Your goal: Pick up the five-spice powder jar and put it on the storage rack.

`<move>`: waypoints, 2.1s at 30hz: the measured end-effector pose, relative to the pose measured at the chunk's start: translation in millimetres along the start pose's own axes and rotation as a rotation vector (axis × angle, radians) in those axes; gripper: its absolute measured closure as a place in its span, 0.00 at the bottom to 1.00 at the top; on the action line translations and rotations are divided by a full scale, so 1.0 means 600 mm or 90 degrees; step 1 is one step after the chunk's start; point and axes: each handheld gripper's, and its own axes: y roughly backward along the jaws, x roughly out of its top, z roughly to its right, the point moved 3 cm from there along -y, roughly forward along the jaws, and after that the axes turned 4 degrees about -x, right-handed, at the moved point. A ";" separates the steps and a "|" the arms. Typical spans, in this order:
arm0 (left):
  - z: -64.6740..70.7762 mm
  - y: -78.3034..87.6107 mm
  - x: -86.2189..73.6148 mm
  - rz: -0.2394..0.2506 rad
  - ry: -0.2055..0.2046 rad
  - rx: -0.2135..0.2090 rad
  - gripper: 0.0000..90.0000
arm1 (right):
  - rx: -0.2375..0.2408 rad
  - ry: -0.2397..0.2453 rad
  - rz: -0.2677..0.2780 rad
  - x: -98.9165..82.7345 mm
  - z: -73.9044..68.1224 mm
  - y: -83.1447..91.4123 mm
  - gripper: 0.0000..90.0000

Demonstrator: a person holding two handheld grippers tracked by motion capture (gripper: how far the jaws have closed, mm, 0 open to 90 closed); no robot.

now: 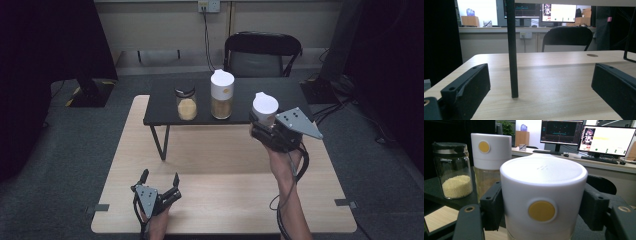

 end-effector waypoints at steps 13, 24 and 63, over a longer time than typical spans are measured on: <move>0.000 0.000 0.000 0.000 0.000 0.000 0.02 | -0.003 0.003 -0.005 0.027 0.008 -0.022 0.34; 0.000 0.000 0.000 -0.001 0.000 0.001 0.02 | -0.008 -0.003 0.002 0.040 0.018 -0.049 0.34; 0.000 0.000 0.000 -0.001 0.000 0.000 0.02 | 0.006 -0.038 -0.019 0.031 0.038 -0.111 0.33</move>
